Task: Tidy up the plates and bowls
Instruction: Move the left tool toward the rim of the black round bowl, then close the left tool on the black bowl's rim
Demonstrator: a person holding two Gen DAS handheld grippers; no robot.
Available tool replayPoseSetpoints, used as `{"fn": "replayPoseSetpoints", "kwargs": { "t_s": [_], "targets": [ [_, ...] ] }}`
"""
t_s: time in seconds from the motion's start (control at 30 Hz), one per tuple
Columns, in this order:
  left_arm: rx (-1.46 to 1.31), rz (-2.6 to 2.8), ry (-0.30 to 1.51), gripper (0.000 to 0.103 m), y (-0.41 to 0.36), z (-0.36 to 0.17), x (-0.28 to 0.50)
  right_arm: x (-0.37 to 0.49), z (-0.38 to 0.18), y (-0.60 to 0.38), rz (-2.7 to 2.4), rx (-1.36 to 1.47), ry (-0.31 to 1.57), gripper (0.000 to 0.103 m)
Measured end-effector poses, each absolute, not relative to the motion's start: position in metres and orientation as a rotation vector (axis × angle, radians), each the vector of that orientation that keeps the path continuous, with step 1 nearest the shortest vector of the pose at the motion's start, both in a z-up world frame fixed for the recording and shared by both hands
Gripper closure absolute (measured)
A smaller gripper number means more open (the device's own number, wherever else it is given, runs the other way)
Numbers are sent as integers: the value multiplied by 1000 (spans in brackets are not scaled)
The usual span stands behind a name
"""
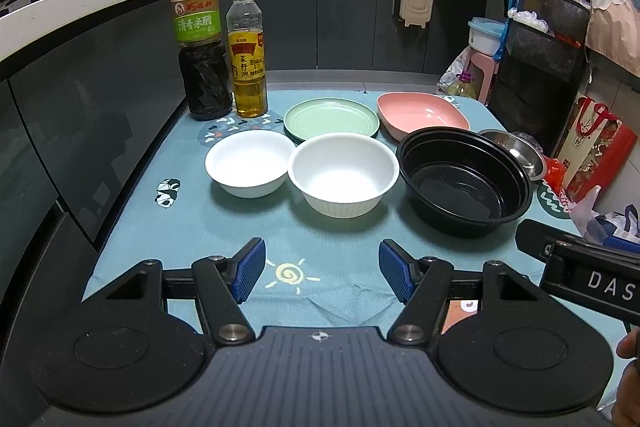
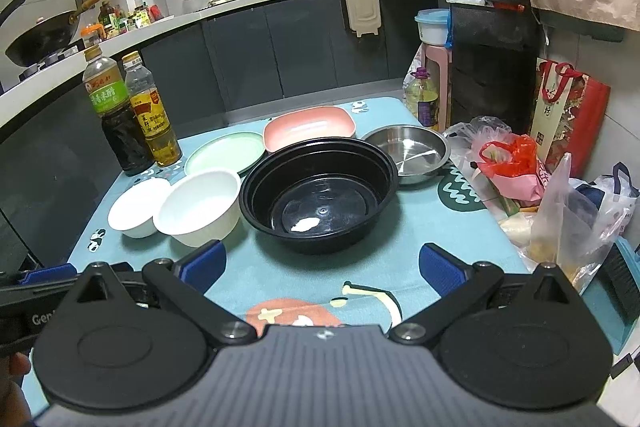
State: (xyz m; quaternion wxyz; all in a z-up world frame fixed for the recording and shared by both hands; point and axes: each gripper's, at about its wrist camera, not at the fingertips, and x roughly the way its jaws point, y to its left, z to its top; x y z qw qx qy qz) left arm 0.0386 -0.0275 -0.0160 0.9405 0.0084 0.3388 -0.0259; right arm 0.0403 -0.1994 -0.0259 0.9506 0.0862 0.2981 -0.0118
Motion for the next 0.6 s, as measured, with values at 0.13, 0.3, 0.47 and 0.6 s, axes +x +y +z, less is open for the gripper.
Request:
{"fn": "replayPoseSetpoints", "kwargs": {
  "t_s": [0.13, 0.3, 0.47, 0.6],
  "targets": [
    [26, -55, 697, 43, -32, -19, 43, 43, -29, -202, -26, 184, 612, 55],
    [35, -63, 710, 43, -39, -23, 50, 50, -36, -208, -25, 199, 634, 55],
    [57, -70, 728, 43, -52, -29, 63, 61, -43, -218, -19, 220, 661, 55],
    [63, -84, 739, 43, -60, -32, 74, 73, -48, -227, -12, 242, 688, 55]
  ]
}}
